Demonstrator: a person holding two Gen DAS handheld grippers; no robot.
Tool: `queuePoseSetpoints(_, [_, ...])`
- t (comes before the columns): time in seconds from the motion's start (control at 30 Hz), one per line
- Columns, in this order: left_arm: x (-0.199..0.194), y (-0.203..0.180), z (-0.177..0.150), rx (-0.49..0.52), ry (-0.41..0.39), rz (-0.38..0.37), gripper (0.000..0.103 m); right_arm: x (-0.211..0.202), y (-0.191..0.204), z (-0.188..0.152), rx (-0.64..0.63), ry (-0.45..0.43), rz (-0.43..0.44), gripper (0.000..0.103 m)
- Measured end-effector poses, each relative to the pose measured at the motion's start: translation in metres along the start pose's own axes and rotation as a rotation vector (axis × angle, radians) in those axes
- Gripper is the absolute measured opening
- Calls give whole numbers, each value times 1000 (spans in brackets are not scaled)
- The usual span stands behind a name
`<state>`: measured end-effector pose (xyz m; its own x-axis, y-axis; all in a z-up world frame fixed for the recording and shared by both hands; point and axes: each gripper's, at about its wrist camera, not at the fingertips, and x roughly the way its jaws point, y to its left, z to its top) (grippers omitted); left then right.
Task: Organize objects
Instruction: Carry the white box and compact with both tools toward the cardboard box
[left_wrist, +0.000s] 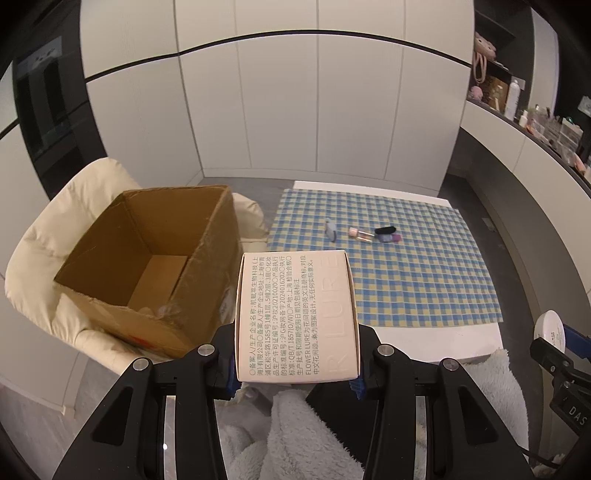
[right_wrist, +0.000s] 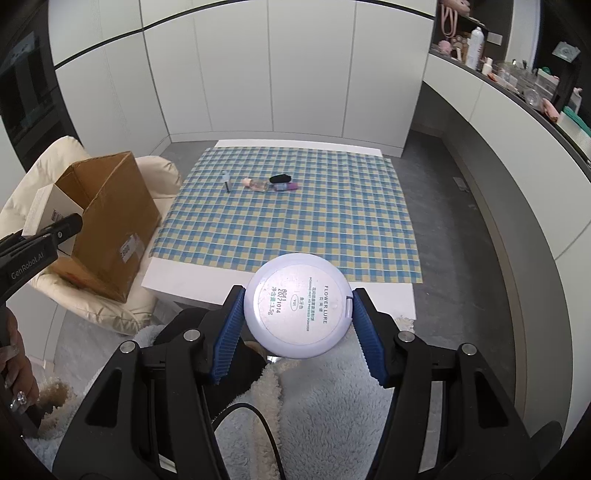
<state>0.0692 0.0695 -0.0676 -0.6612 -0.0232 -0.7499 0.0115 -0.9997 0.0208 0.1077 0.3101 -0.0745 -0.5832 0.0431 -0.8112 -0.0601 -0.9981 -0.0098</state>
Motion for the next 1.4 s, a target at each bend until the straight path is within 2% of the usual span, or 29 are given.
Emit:
queuePoseSetpoints(0.4, [-14,70,-10,-120,-8,103,44,12,66,11,-119,-3,86,60])
queuePoseSetpoints(0.93, [-45,166,-42,-289,-12,245,44,11,180,15,-334,-20,222,60])
queuePoseSetpoints(1.4, [-64,203,-52,-354,-31,307,44,-4,250,15,-460,-67,295,60])
